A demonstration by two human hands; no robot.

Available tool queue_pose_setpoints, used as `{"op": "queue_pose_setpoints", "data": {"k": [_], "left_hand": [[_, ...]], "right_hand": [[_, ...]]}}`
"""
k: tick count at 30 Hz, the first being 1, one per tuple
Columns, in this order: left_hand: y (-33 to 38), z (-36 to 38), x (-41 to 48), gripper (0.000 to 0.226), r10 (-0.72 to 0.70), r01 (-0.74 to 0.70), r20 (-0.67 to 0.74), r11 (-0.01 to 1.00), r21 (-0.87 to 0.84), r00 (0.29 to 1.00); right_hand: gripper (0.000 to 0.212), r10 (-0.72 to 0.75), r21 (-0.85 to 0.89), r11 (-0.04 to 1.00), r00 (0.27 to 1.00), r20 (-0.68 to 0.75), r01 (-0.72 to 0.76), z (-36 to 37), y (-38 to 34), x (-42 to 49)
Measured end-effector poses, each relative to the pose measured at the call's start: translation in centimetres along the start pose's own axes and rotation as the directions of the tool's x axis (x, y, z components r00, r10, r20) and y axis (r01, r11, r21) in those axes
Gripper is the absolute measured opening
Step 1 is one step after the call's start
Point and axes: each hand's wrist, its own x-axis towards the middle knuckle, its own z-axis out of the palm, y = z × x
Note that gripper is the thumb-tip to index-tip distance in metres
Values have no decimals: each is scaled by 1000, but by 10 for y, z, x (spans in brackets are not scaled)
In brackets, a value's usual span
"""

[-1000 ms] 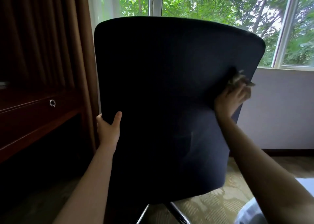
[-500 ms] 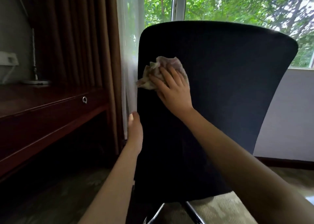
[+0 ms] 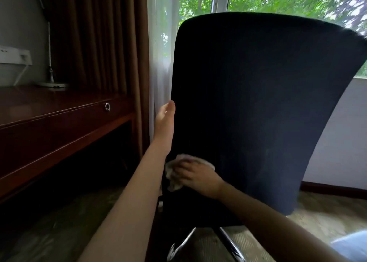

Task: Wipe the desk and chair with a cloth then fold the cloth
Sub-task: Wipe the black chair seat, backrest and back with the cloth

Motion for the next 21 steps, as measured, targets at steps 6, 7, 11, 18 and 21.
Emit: {"op": "queue_pose_setpoints", "data": {"k": [6, 7, 11, 18, 21], "left_hand": [[-29, -10, -10, 36, -41, 45, -29, 984, 174, 999], [-32, -9, -11, 35, -34, 40, -33, 982, 187, 999], [-30, -9, -5, 20, -31, 48, -73, 970, 240, 997], [-24, -22, 5, 17, -93, 96, -27, 975, 200, 995], [-24, -23, 5, 16, -87, 93, -35, 973, 211, 996]], "right_hand": [[36, -164, 2, 986, 974, 157, 166, 20, -25, -19], [37, -140, 13, 990, 985, 105, 140, 16, -16, -15], [46, 149, -40, 986, 967, -206, -161, -32, 62, 20], [33, 446, 14, 850, 705, -552, -527, -106, 130, 64], [32, 440, 77, 880, 743, -504, -469, -77, 95, 61]]}}
